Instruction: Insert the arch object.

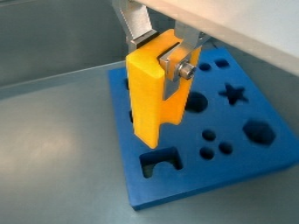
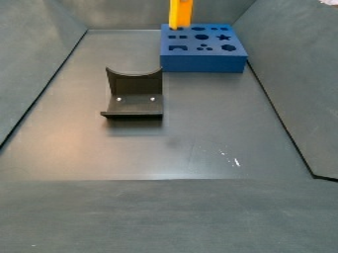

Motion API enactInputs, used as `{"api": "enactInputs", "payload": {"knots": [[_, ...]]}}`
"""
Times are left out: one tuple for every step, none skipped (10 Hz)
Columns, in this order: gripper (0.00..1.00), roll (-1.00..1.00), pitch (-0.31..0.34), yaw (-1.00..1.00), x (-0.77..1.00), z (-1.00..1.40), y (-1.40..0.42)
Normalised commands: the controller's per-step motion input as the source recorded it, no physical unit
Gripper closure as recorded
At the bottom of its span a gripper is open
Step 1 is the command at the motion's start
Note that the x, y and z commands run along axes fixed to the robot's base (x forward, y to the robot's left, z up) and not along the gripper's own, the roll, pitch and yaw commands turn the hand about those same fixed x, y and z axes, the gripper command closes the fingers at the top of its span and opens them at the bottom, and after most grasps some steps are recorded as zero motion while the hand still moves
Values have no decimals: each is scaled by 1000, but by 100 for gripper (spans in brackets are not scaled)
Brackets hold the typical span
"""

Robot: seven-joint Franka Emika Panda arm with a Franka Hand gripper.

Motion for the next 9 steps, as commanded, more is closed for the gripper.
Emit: {"api": "enactInputs", "payload": {"knots": [[100, 0, -9, -1000, 0, -623, 0], [100, 0, 0, -1000, 0, -563, 0], [100, 0, 10, -994, 6, -314, 23], [100, 0, 56, -126, 94, -86, 34], [100, 63, 4, 0, 0, -46, 0], [100, 57, 46, 0, 0, -157, 0], [100, 40, 196, -686, 100, -143, 171], [100, 47, 196, -809, 0, -171, 143], [100, 27, 154, -871, 0, -117, 97]]}}
